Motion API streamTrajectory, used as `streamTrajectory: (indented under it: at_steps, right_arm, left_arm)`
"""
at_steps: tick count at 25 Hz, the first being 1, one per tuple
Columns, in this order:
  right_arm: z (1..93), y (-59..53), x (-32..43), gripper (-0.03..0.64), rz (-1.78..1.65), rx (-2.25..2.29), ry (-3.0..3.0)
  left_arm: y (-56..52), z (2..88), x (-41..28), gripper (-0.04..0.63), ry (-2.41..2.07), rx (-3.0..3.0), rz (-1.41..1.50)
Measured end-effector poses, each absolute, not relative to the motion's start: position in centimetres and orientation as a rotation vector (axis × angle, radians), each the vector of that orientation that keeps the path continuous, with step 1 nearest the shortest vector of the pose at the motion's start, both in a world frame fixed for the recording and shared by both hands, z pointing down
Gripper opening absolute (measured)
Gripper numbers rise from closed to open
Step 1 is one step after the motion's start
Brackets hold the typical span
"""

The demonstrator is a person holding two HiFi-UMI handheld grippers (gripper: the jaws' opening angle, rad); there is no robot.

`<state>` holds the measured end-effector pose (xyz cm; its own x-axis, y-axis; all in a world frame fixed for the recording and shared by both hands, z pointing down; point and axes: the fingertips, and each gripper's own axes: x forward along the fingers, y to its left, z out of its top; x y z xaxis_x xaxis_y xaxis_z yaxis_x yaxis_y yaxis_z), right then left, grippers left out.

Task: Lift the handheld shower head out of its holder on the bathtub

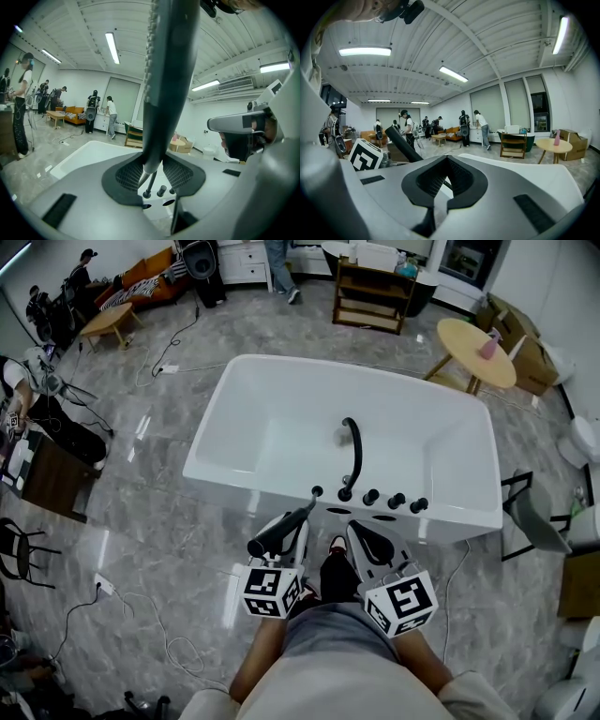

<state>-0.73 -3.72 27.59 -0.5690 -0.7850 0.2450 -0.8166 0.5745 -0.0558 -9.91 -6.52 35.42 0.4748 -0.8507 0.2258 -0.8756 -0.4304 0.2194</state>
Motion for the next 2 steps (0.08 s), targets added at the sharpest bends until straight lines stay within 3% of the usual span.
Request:
streamTrajectory:
  at_steps: [2]
  right_arm:
    - [27.81,-3.87,-0.89,0.018,0.246,1.337,-2.614]
  left_arm:
    - [-6.69,35.51,-10.17,0.138,-1.469,2.415,0.113]
